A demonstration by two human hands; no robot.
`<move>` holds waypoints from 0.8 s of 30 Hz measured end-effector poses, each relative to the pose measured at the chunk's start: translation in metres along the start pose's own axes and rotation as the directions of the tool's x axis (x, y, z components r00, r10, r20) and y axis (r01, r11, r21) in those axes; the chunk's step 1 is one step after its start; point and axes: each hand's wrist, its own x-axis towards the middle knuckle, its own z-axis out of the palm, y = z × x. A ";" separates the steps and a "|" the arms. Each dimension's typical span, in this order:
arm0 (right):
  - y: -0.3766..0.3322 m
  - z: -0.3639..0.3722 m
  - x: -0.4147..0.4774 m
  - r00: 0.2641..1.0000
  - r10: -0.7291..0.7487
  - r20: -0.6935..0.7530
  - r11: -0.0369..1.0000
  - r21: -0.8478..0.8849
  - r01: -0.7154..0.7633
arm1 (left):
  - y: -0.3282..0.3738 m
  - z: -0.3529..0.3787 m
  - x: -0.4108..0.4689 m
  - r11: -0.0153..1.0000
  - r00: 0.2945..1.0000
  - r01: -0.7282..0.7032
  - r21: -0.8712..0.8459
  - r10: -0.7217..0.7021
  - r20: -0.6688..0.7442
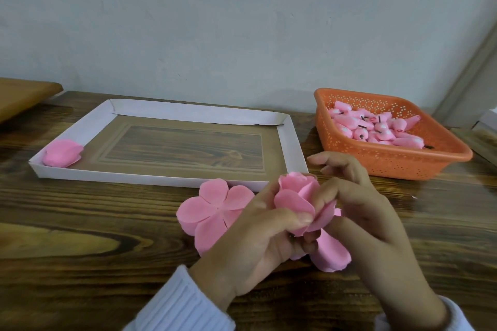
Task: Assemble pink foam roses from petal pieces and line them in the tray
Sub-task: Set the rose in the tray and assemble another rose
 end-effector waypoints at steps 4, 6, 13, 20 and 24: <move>0.007 -0.001 0.001 1.000 0.010 0.021 0.995 0.098 -0.012 | -0.001 -0.002 -0.002 1.000 0.999 0.003 -0.003 -0.003 0.039; 0.009 0.000 -0.001 1.000 0.010 0.029 0.987 0.160 -0.014 | -0.001 -0.002 -0.003 1.000 0.997 0.008 -0.017 -0.007 0.076; 0.005 0.001 -0.003 1.000 -0.001 0.009 0.972 0.234 -0.001 | 0.000 0.002 0.000 1.000 0.999 0.012 -0.029 -0.013 -0.031; 0.011 0.005 -0.003 0.980 0.090 -0.176 0.987 0.150 -0.064 | -0.005 -0.001 0.003 0.996 0.981 -0.083 -0.031 0.076 -0.178; 0.015 0.008 -0.004 0.974 0.141 -0.175 0.989 0.075 -0.130 | -0.006 -0.002 0.002 0.989 0.985 -0.073 0.129 0.092 -0.146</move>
